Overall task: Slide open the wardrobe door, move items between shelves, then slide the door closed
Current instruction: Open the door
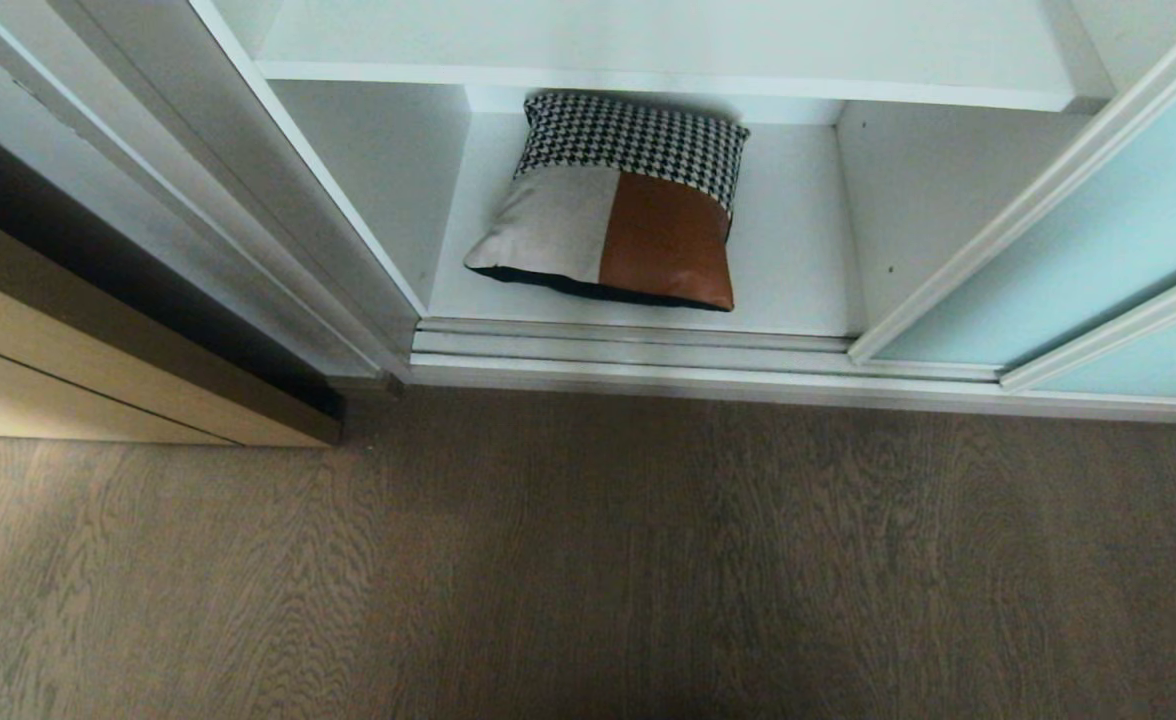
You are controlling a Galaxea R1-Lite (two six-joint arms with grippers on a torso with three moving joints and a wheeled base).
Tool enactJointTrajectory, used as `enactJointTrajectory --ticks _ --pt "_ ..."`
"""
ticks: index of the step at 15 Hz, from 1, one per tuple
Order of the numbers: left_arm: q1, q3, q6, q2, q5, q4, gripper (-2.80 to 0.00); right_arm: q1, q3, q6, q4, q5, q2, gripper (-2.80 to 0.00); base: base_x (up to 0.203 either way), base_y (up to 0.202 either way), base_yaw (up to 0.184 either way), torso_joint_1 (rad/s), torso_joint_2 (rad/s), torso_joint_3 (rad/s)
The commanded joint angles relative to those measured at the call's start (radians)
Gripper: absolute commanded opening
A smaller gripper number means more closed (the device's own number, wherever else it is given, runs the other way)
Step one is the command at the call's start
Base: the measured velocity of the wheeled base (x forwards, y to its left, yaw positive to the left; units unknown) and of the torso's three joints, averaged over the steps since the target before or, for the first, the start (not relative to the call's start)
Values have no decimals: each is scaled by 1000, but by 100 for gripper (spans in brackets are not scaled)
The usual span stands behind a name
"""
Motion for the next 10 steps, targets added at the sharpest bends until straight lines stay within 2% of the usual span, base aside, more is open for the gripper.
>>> enactJointTrajectory --ticks 1,10 --pt "0 0 0 3 0 0 -280 0 0 -1 0 0 -2 -280 0 0 0 0 0 0" --pt "0 0 -5 3 3 0 -280 0 0 -1 1 0 -2 -280 0 0 0 0 0 0"
